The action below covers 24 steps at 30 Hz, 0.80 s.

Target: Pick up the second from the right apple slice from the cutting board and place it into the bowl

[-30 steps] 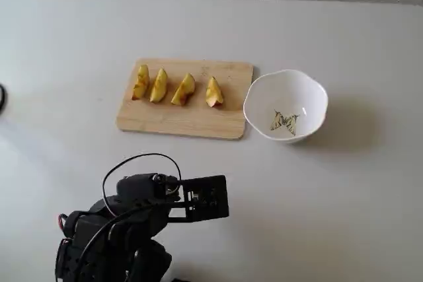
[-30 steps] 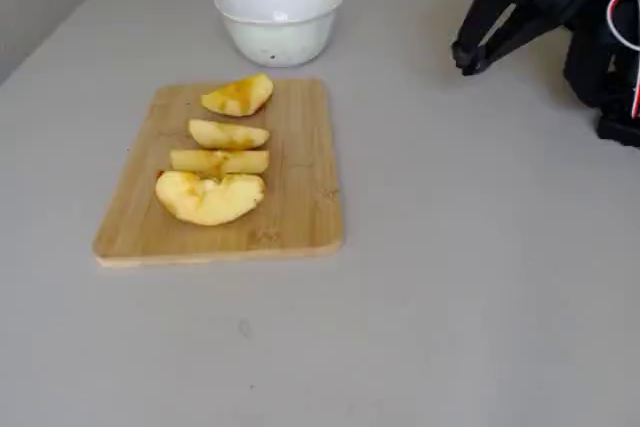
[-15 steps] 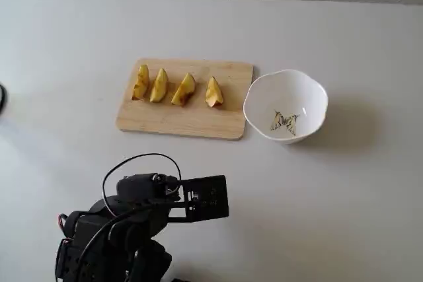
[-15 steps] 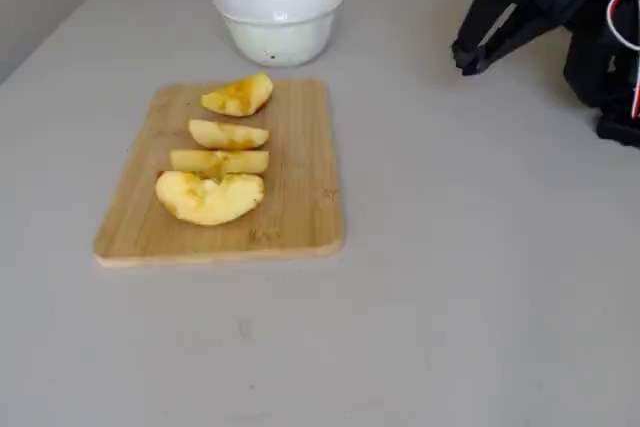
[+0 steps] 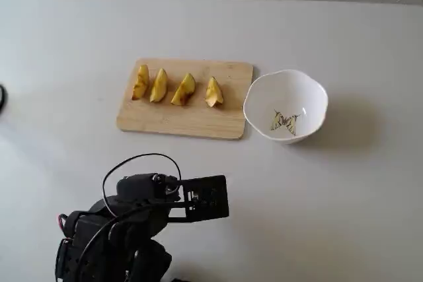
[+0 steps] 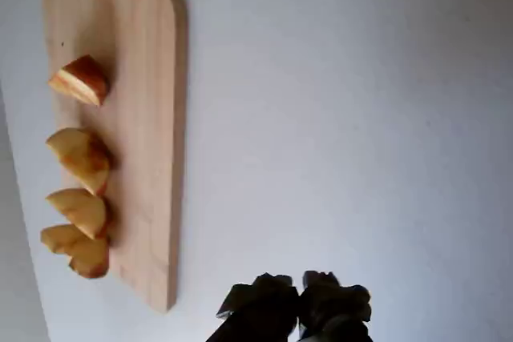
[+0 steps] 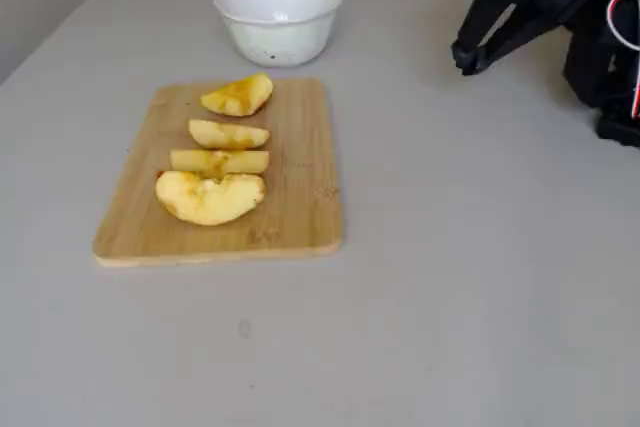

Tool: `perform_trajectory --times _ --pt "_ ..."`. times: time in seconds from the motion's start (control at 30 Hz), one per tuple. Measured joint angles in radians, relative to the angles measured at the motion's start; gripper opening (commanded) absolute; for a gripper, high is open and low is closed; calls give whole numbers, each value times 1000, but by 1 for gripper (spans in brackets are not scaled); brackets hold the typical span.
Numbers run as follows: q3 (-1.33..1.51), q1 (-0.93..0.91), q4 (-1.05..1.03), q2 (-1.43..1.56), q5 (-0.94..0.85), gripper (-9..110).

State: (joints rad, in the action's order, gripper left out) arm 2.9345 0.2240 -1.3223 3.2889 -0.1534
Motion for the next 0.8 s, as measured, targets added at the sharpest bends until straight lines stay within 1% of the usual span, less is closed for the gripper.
perform_trajectory --times 0.33,0.43,0.5,0.53,0.6,0.7,0.8 --pt "0 17 2 0 0 0" --pt "21 28 34 0 -3 0" --pt "74 40 92 -8 -28 1" --pt "87 29 137 -17 -58 3" --pt "86 25 178 2 -189 11" --pt "69 64 195 -26 -351 18" --pt "-84 112 212 -187 -445 19"
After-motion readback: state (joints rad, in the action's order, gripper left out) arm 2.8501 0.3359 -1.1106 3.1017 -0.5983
